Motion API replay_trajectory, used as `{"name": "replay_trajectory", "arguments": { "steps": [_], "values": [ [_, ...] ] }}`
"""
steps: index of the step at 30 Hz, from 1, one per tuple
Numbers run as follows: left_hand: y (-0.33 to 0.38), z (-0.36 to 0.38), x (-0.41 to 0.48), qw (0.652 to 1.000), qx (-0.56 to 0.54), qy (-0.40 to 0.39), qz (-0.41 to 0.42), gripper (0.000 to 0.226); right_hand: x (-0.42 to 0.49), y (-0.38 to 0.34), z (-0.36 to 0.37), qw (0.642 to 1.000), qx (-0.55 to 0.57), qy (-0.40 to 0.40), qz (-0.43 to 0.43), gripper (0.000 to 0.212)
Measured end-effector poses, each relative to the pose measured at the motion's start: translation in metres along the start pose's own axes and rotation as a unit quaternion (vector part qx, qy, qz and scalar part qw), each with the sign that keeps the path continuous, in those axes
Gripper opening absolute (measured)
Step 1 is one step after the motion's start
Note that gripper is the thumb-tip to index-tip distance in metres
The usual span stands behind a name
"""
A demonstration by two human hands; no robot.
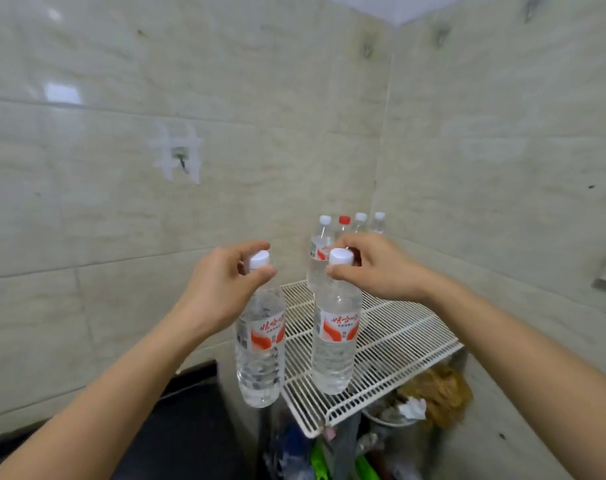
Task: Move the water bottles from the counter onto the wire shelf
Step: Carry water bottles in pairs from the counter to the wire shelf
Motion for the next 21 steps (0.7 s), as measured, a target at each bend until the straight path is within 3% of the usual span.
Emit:
{"name": "replay_trajectory", "arguments": {
  "steps": [6,11,21],
  "values": [
    [0.015,0.056,0.094,0.998,-0.045,-0.039,0.014,0.041,0.031,0.086,-0.039,1.0,0.002,-0.001,0.026,0.022],
    [0.017,0.111,0.154,0.995,-0.079,-0.06,0.017,0.017,0.058,0.152,-0.064,0.998,-0.028,-0.024,0.047,0.022],
    [0.012,0.21,0.264,0.992,-0.107,-0.06,-0.033,0.022,0.114,0.263,-0.109,0.995,-0.087,-0.046,0.028,0.022]
  ]
}}
Point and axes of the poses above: each hand's wrist, its own x-axis towards the middle knuckle, its own z-axis out of the palm, y = z × x, the point moved 10 cm from there along x, towards the middle knuckle, and after that the axes turned 14 degrees about -y, right-handed, at the moved point
